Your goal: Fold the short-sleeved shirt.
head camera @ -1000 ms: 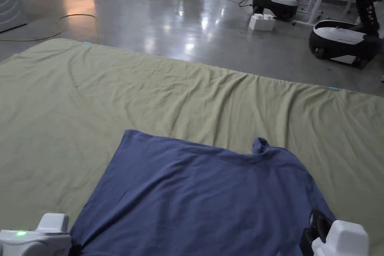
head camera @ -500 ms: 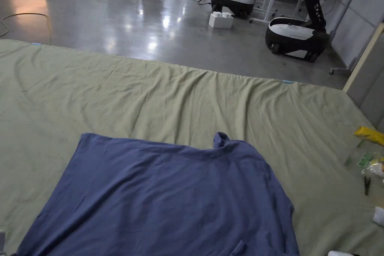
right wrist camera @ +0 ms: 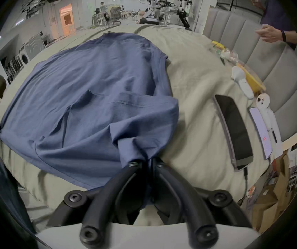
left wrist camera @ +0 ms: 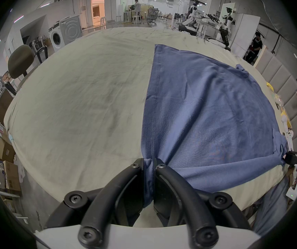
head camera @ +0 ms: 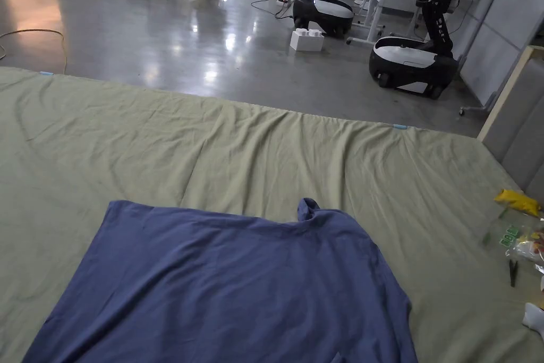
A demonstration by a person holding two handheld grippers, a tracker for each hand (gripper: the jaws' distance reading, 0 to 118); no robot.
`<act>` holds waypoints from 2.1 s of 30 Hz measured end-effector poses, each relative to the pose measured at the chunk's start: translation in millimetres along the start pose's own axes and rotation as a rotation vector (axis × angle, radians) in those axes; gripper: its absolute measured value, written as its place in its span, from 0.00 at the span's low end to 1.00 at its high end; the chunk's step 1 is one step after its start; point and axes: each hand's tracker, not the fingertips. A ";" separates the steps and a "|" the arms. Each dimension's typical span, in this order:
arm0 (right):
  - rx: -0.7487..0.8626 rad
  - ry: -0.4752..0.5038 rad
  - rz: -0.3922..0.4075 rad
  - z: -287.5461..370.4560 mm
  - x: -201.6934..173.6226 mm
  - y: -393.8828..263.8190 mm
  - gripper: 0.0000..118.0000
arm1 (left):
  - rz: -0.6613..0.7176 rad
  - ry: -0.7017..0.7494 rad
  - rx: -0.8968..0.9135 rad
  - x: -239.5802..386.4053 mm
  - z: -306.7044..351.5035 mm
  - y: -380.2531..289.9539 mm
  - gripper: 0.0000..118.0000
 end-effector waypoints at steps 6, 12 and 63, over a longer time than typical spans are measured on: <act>-0.018 -0.012 0.022 9.0 6.1 2.8 0.04 | 0.009 -0.024 -0.010 2.2 2.3 -0.3 0.08; -0.009 0.004 0.013 8.7 4.5 2.3 0.04 | -0.002 -0.013 -0.003 0.6 1.2 -0.9 0.08; 0.150 0.006 -0.017 -86.0 7.0 223.2 0.08 | -0.039 0.031 0.147 39.7 -83.7 178.3 0.13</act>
